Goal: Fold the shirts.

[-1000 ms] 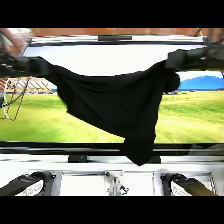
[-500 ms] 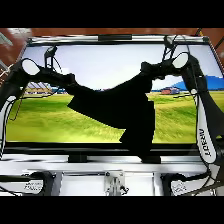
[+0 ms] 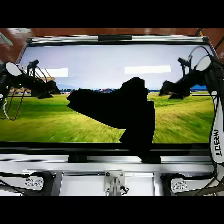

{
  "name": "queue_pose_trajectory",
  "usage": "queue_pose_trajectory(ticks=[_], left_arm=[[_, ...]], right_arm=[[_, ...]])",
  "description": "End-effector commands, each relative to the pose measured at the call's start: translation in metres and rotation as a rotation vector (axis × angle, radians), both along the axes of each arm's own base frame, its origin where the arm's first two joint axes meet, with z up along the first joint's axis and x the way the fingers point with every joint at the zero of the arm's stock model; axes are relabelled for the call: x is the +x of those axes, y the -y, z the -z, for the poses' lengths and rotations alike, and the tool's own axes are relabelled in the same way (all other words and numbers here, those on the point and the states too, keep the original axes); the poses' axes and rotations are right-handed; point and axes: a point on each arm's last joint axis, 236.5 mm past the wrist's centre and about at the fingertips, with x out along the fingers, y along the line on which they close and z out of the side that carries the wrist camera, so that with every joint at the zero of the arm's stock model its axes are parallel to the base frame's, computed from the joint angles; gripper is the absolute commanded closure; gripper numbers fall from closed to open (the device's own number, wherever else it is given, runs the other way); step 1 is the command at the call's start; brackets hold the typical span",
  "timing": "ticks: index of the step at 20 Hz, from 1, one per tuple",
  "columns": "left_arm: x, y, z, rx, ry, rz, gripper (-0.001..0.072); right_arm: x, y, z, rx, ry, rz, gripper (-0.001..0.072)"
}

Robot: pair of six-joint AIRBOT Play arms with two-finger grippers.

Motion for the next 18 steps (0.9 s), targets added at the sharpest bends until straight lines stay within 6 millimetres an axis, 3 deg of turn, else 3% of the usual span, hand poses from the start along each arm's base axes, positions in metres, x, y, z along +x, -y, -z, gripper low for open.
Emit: queue_pose_trajectory(ticks=[1, 5, 7, 9, 13, 15, 17, 18], left_arm=[[-0.022, 0.007, 0.041, -0.097, -0.064, -0.029, 0.0175], [-0.011, 0.021, 0.075, -0.095, -0.027, -0.067, 0.0251], [-0.01, 0.026, 0.088, -0.11, -0.051, -0.073, 0.0252], [-0.006, 0.033, 0.094, -0.146, -0.05, -0.074, 0.0251], [0.011, 0.028, 0.094, -0.132, 0.014, -0.109, 0.0267], [0.01, 0.036, 0.097, -0.129, 0.019, -0.07, 0.0332], [0.006, 0.048, 0.1, -0.131, 0.015, -0.015, 0.045], [0.005, 0.051, 0.099, -0.128, 0.022, 0.016, 0.0665]], right_arm=[[-0.041, -0.01, 0.013, 0.201, -0.149, 0.063, 0.0097], [-0.041, -0.032, 0.017, 0.237, -0.139, 0.034, 0.0097], [-0.041, -0.036, 0.017, 0.235, -0.14, 0.02, 0.0097], [-0.042, -0.036, 0.017, 0.236, -0.143, 0.02, 0.0097], [-0.046, -0.037, 0.016, 0.24, -0.162, 0.022, 0.0097], [-0.046, -0.037, 0.016, 0.24, -0.168, 0.029, 0.0097], [-0.053, -0.025, 0.024, 0.179, -0.21, 0.066, 0.0097], [-0.063, -0.009, 0.031, 0.104, -0.253, 0.069, 0.0097]])
